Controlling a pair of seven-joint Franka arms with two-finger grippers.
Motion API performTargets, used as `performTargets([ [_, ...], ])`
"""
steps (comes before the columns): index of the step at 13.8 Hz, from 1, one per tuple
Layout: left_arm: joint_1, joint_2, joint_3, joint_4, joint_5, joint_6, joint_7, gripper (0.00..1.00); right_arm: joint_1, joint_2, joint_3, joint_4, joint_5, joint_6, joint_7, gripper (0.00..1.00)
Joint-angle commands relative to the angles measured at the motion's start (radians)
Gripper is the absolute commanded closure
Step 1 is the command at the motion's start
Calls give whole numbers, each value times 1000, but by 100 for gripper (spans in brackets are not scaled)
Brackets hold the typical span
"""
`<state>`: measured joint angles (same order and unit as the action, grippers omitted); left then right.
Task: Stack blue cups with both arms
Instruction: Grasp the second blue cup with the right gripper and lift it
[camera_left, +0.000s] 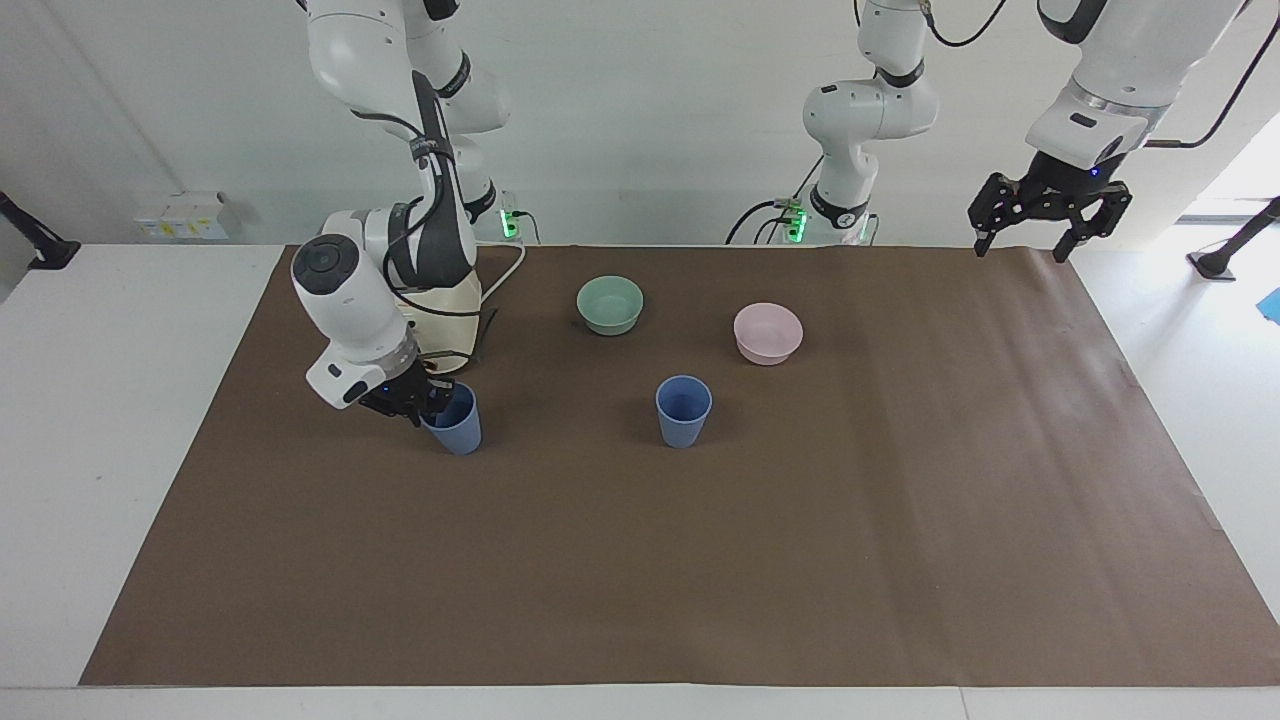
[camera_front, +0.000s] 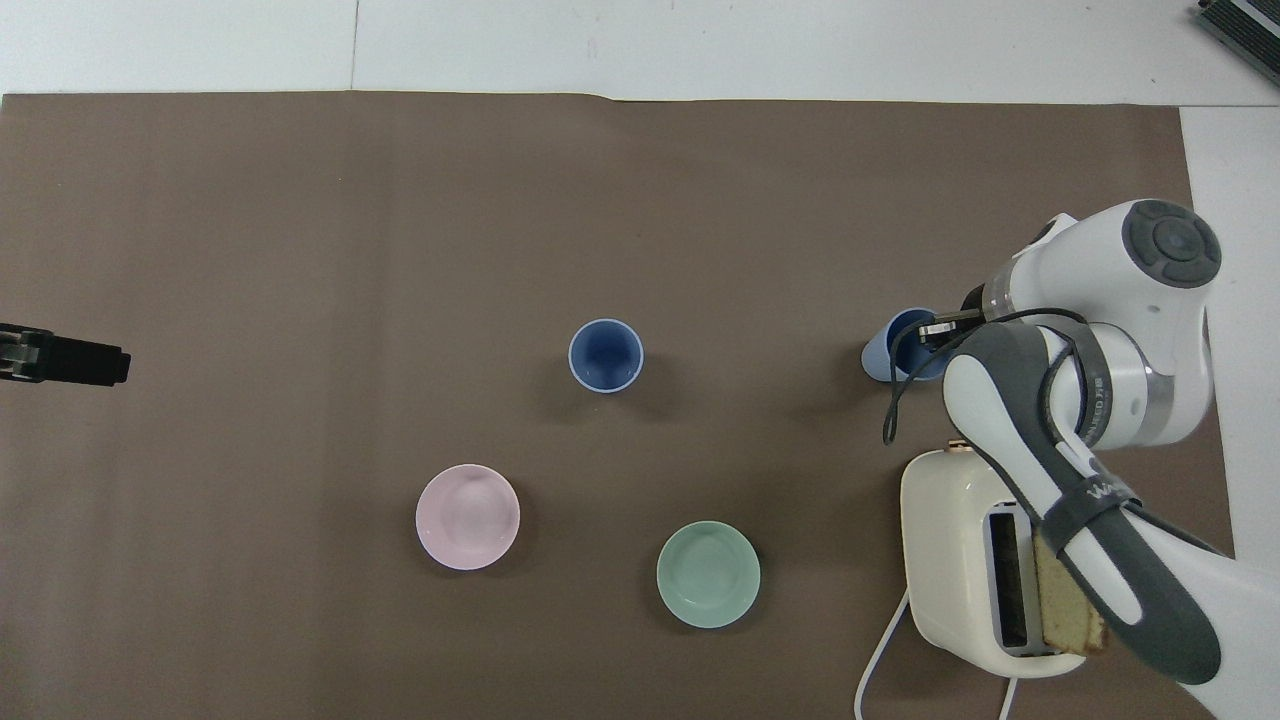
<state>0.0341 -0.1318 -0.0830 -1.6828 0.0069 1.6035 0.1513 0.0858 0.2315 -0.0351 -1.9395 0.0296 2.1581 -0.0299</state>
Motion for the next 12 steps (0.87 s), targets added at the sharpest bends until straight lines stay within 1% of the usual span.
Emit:
performTargets([
  [1, -2, 29, 2, 66, -11, -45, -13, 0, -4, -14, 6, 83, -5, -98, 2, 100],
  [2, -2, 41, 2, 83, -18, -54, -13, 0, -4, -17, 6, 117, -4, -147, 2, 100],
  [4, 3, 37, 2, 72, -42, -51, -30, 0, -6, -21, 6, 189, 0, -236, 4, 100],
  [5, 0, 37, 2, 77, -45, -50, -53, 0, -5, -27, 6, 217, 12, -257, 14, 100],
  [7, -3, 32, -1, 86, -53, -57, -65, 0, -4, -32, 38, 255, 56, -268, 100, 100],
  [9, -5, 29, -3, 94, -51, -72, -67, 0, 8, -32, 82, 316, 49, -270, 219, 100],
  [11, -5, 28, -3, 92, -51, -73, -62, 0, 67, -18, 96, 365, 39, -270, 301, 100],
  [12, -5, 26, -3, 91, -53, -71, -62, 0, 106, -15, 96, 367, 38, -273, 330, 100],
])
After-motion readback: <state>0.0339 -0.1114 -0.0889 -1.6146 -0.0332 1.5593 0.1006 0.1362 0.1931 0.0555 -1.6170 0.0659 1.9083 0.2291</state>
